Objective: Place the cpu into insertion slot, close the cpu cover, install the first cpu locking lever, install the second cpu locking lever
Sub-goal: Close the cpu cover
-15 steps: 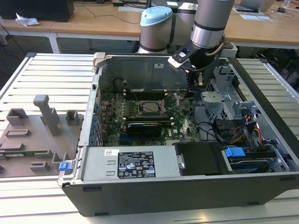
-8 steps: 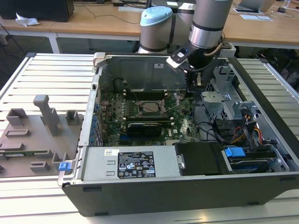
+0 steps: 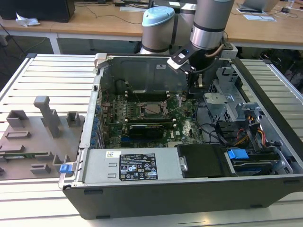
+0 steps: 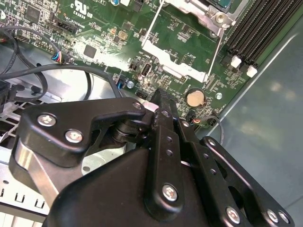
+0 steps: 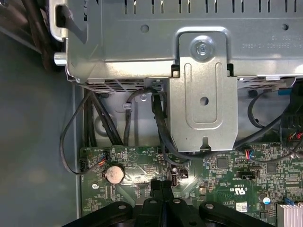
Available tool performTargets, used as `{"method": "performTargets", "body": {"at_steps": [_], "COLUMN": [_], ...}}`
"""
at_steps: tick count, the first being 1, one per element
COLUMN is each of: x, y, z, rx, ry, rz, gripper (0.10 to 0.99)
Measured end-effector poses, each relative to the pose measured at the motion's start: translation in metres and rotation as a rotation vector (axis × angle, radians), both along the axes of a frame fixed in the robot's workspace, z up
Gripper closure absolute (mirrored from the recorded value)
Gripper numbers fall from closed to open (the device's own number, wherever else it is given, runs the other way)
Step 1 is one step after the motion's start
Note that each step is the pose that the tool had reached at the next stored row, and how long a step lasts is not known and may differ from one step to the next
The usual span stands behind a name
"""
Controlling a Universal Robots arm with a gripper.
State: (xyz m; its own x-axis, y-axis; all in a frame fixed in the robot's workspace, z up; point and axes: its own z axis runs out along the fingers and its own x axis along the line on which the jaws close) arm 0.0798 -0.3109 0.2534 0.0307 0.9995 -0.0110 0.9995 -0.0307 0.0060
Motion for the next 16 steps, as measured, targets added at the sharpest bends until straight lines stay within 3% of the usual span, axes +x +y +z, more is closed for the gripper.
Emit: {"method": "performTargets", "body": {"at_steps": [16], "x": [-0.0071], "y": [0.0000], "z": [-0.0048], "rx": [0.000], "ry": [0.0000], "rz": [0.000], "gripper": [0.980]}}
